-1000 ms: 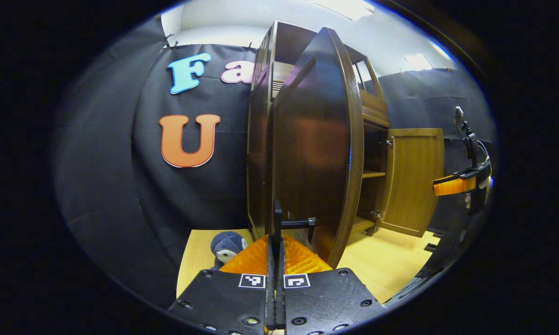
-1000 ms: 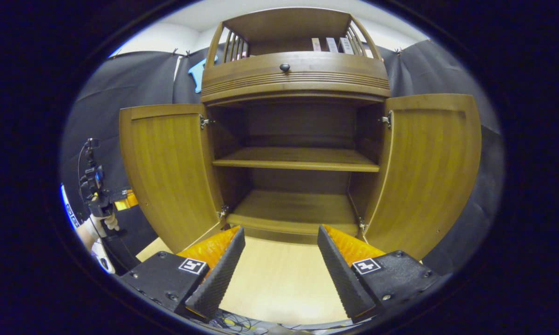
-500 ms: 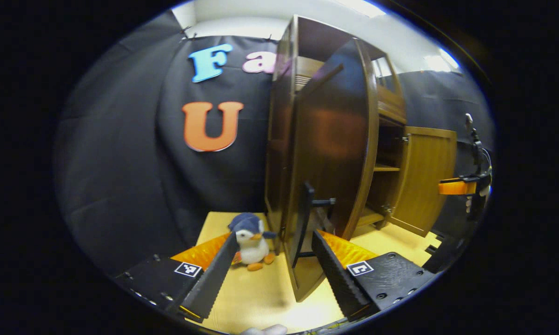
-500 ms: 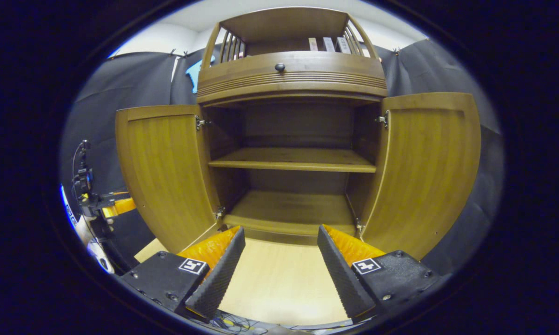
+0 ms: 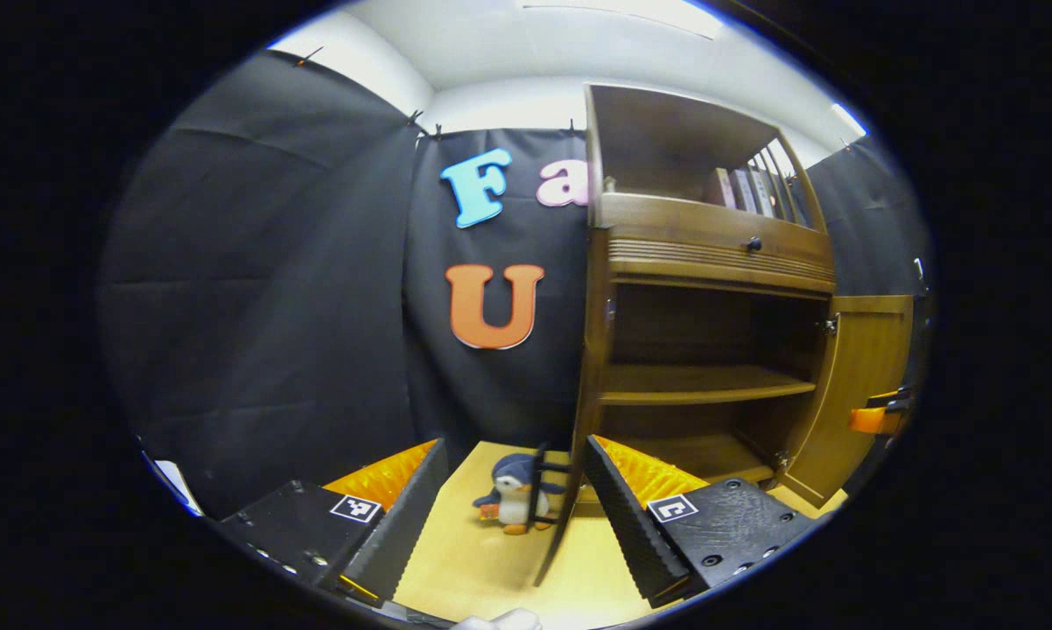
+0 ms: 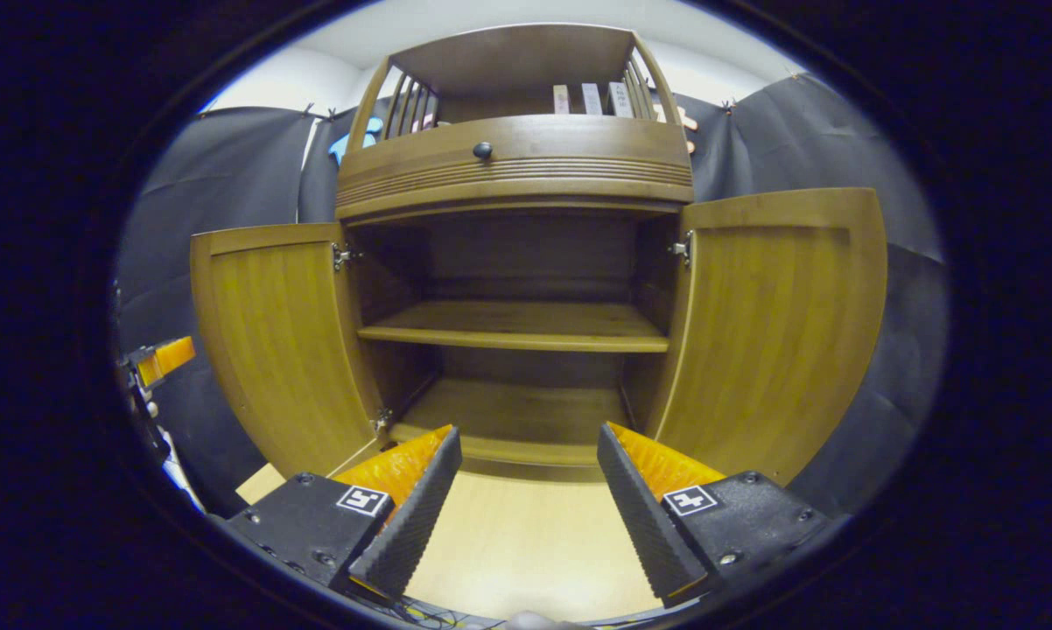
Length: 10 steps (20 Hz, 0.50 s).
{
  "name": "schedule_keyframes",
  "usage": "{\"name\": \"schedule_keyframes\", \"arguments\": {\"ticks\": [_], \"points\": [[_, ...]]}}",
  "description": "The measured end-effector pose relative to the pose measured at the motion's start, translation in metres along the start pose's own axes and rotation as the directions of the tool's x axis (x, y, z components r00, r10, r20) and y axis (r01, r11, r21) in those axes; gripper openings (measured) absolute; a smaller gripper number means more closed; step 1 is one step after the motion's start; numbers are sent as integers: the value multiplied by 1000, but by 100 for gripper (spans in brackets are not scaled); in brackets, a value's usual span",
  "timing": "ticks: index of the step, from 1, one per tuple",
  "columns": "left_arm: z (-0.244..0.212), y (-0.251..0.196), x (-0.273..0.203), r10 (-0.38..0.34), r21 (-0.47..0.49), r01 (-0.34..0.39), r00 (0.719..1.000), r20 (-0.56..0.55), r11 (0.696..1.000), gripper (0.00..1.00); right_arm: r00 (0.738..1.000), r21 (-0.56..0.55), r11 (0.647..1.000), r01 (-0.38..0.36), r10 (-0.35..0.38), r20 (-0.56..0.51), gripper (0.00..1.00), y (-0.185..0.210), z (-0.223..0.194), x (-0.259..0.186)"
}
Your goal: Open the right door of the double-door shoe cabinet with the right hand, and open the left door with the left hand.
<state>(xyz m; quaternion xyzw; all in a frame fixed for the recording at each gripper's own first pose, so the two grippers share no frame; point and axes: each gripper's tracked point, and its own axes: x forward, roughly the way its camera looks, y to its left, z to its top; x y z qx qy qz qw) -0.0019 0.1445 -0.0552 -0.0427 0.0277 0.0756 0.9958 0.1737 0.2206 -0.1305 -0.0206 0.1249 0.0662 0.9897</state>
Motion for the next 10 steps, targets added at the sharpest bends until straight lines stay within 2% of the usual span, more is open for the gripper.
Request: {"name": "schedule_keyframes", "arguments": {"ticks": [4,10], "points": [[1,-85,1,-109,32,109,994,2,994,95,1000,5,1000,16,-16,22,99,-15,8,-5],[-19,-163,12,-190,31,192,981,-38,981,95,996,30,997,68,-70,56,99,-38,15,-14]]}}
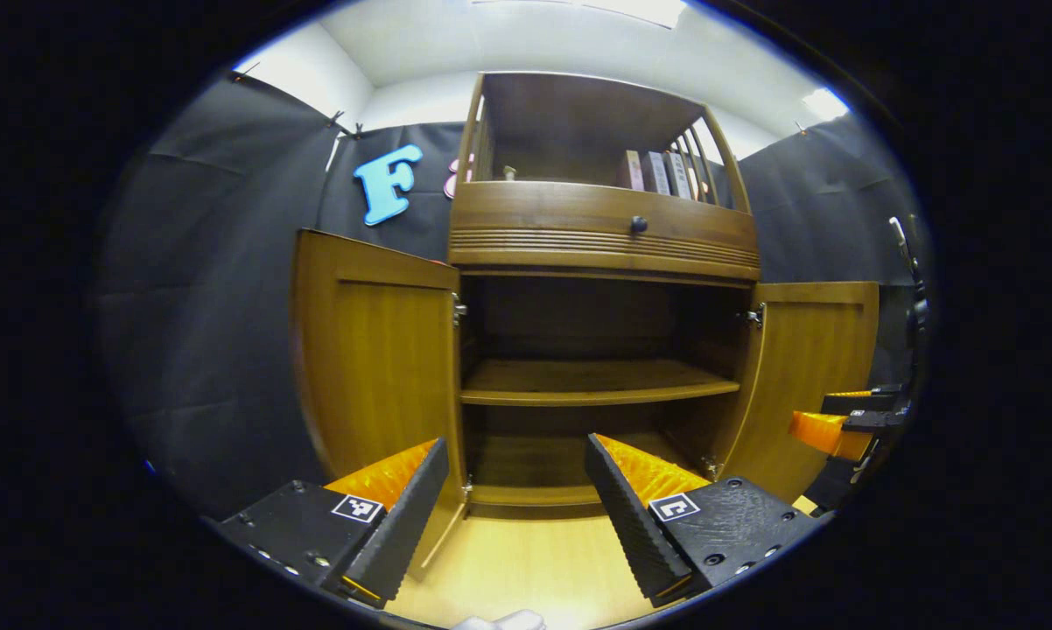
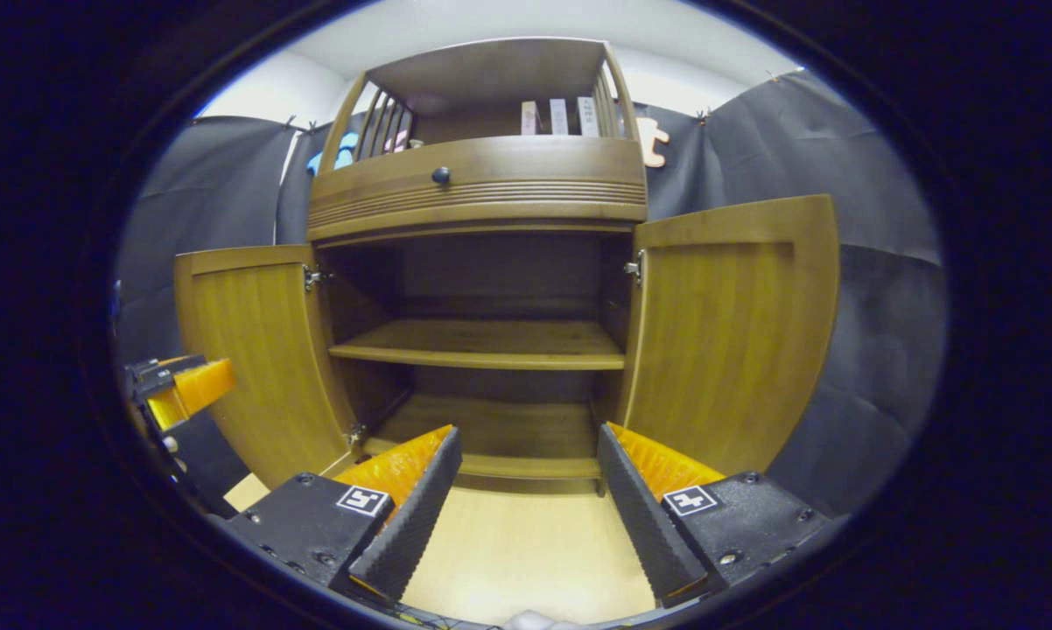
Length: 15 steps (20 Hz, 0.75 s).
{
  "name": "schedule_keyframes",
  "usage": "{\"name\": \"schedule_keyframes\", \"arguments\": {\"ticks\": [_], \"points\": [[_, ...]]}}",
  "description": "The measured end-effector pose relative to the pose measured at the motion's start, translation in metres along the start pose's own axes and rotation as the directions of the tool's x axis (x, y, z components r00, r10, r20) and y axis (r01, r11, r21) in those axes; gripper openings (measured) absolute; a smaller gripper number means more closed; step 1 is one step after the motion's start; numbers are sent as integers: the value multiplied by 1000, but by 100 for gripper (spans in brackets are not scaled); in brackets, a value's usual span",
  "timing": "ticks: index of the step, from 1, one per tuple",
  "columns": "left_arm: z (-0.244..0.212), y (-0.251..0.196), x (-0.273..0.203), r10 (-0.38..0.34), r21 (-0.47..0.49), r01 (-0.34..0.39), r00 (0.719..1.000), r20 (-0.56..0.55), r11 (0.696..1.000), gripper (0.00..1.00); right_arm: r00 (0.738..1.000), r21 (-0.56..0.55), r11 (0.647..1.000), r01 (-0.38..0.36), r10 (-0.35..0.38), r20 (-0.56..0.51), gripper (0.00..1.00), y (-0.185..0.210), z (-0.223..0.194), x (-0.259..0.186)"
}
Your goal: Open the right door of the double-door shoe cabinet with the right hand, and open the left door with the left hand.
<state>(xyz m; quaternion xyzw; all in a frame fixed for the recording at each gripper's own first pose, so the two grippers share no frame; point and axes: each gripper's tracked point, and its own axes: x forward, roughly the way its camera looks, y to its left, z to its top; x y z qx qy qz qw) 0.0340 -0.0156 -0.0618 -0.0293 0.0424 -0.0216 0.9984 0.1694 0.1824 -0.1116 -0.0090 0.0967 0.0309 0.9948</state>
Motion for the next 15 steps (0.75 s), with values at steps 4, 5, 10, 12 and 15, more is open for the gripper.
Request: {"name": "schedule_keyframes", "arguments": {"ticks": [4,5,10,12,15], "points": [[-11,-22,8,-47,42,48,999,-27,998,95,999,16,999,28,-28,17,99,-15,4,-6],[-10,-23,9,-50,47,52,998,-29,998,95,999,17,999,35,-35,19,99,-19,5,-7],[-3,-19,11,-47,50,48,999,-13,998,95,998,28,998,55,-56,24,99,-27,7,-9],[-2,-16,13,-43,55,44,999,-14,998,95,998,33,998,56,-57,28,99,-27,8,-10],[-1,-14,10,-51,49,52,999,-16,997,95,998,31,998,55,-56,34,99,-23,11,-11]]}}
